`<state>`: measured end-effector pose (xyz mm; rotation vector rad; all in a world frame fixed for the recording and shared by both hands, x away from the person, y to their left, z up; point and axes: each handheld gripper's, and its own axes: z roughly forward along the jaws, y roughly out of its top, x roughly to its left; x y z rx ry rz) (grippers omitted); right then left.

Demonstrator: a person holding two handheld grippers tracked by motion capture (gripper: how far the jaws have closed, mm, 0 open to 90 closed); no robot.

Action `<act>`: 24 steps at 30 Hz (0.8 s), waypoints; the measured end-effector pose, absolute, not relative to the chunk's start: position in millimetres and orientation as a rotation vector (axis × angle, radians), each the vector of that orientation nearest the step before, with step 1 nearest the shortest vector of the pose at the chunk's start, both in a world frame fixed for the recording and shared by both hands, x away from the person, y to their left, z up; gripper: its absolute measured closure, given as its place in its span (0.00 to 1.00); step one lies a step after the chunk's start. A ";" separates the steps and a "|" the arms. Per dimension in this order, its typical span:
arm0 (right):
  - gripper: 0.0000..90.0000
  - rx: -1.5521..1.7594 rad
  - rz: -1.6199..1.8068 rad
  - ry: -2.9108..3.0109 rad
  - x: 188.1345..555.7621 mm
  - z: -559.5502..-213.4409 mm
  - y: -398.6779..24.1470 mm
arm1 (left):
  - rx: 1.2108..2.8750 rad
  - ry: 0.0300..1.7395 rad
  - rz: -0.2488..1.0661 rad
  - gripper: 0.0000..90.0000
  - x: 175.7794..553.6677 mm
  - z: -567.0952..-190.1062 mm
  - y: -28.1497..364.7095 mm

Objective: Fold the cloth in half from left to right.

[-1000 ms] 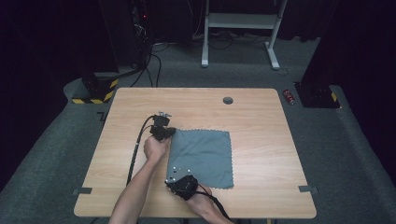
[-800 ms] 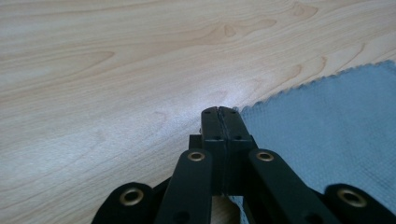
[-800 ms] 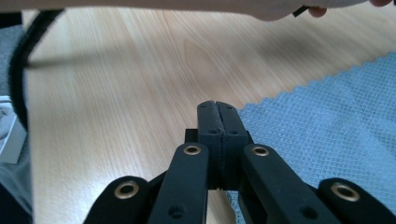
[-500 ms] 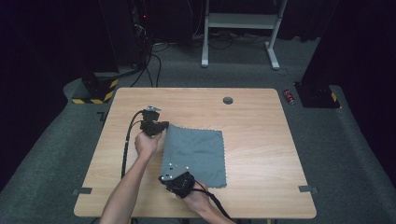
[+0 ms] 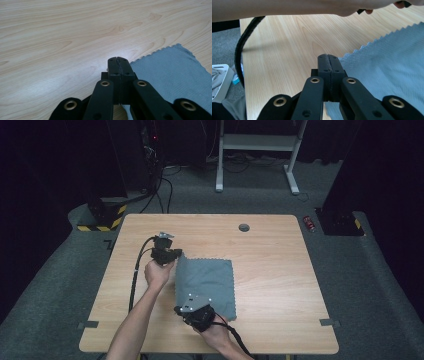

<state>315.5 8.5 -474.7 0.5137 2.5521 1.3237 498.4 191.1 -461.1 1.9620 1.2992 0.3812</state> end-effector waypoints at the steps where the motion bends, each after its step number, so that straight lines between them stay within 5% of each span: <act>1: 1.00 0.530 1.323 2.553 315.0 -475.6 5.2 | 1.958 1.299 0.374 1.00 498.7 -461.9 188.6; 24: 1.00 0.701 1.327 2.490 307.7 -491.4 -57.9 | 1.967 1.229 0.315 1.00 506.2 -466.1 139.3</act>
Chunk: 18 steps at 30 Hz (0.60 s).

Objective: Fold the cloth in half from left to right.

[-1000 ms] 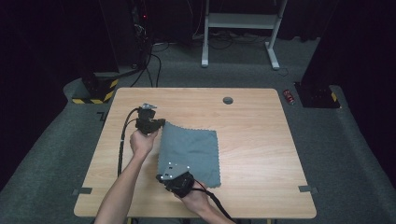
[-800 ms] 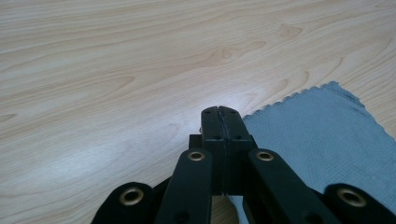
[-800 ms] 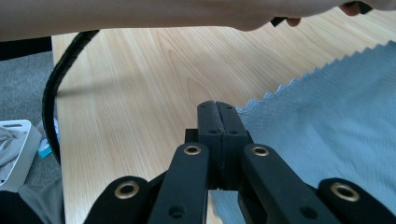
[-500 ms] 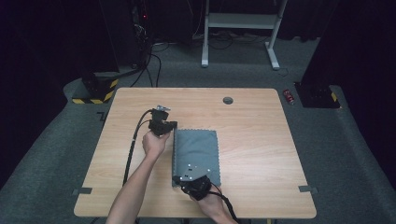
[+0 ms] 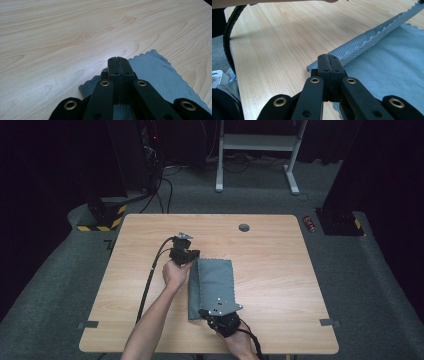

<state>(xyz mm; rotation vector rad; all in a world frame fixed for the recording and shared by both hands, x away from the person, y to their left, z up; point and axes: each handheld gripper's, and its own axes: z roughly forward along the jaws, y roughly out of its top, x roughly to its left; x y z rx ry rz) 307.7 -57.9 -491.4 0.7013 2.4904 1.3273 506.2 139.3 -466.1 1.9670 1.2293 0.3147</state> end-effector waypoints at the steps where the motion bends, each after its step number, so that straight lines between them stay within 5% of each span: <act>1: 1.00 0.710 1.331 2.486 307.3 -491.2 -59.8 | 1.955 1.232 0.301 1.00 506.8 -466.4 138.7; 18: 1.00 0.832 1.306 2.406 299.1 -495.8 -100.6 | 1.987 1.175 0.311 1.00 508.5 -466.2 102.5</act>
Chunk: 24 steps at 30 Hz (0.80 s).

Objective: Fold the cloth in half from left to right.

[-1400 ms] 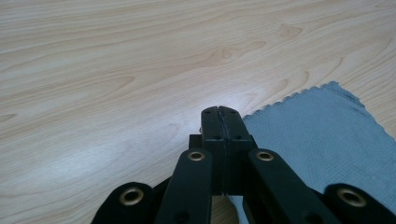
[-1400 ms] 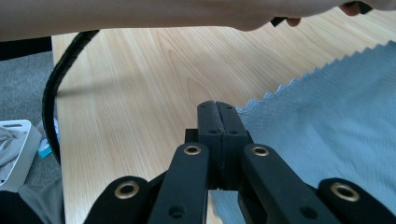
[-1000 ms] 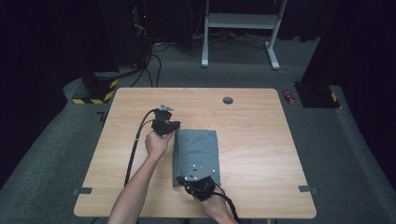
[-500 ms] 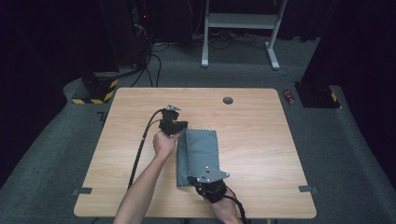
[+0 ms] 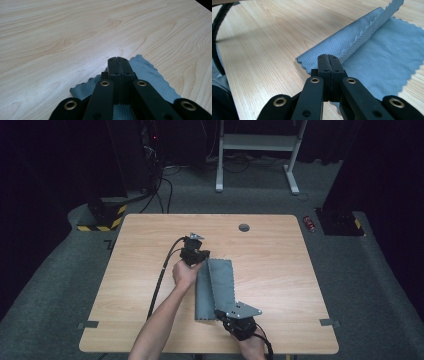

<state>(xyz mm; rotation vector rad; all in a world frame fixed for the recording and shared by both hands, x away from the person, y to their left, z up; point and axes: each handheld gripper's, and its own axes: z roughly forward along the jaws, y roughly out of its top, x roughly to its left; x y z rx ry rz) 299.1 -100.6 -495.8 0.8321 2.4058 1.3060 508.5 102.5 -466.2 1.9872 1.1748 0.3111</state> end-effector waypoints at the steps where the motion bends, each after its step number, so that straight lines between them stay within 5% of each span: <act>1: 1.00 0.834 1.303 2.404 298.6 -495.7 -102.1 | 1.981 1.171 0.299 1.00 509.3 -465.7 100.0; 24: 1.00 0.918 1.172 2.373 293.4 -504.9 -128.8 | 2.068 1.110 0.305 1.00 516.8 -480.3 58.8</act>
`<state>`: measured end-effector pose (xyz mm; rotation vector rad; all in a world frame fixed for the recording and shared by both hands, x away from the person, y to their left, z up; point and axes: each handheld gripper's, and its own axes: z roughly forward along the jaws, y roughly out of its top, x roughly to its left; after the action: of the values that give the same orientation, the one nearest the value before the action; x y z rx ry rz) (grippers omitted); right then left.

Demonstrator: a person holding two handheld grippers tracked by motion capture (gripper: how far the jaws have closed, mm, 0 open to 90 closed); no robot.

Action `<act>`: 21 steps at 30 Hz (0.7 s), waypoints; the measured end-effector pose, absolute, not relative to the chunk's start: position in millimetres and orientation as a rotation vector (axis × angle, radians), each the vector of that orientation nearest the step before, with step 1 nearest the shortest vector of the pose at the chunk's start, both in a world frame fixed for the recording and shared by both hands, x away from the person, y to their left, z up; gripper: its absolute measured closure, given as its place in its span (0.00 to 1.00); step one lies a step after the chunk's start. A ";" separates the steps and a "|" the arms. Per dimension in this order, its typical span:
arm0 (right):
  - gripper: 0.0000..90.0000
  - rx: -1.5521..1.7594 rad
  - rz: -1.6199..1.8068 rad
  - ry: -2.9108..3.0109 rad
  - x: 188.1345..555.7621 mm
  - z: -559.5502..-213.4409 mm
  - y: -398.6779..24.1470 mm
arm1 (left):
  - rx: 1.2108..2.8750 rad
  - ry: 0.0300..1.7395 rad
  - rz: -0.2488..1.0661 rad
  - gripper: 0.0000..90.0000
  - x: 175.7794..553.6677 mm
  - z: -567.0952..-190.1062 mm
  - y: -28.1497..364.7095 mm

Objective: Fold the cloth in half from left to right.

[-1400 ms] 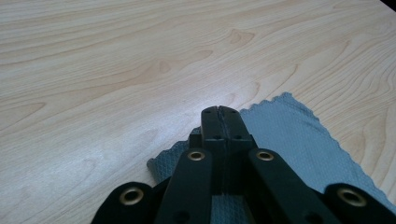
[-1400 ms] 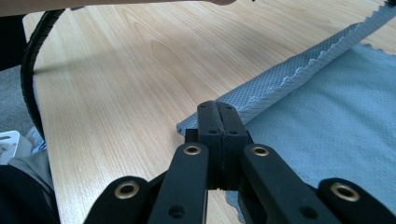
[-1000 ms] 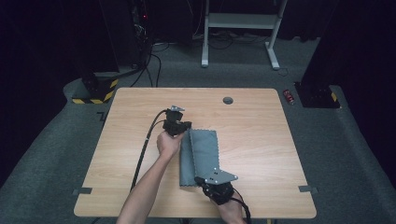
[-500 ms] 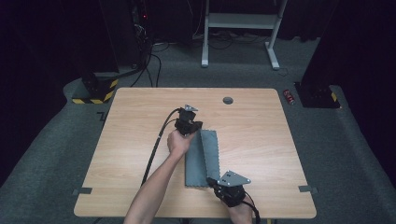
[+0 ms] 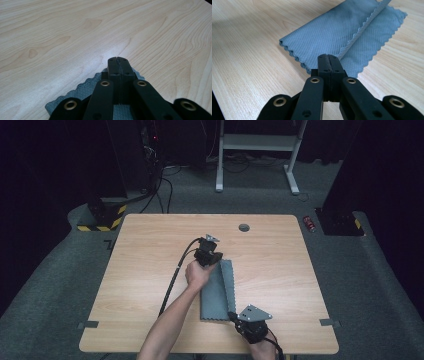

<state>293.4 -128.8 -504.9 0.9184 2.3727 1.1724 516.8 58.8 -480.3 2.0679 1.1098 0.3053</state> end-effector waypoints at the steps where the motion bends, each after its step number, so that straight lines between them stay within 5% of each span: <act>1: 1.00 0.921 1.169 2.377 293.1 -505.8 -129.0 | 2.067 1.111 0.299 1.00 516.4 -481.2 57.1; 21: 1.00 0.986 1.123 2.401 294.6 -515.5 -135.7 | 2.093 1.088 0.287 1.00 519.8 -493.0 38.8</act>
<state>294.6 -135.7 -515.5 0.9858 2.4008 1.1231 519.8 38.8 -493.0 2.0931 1.0880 0.2866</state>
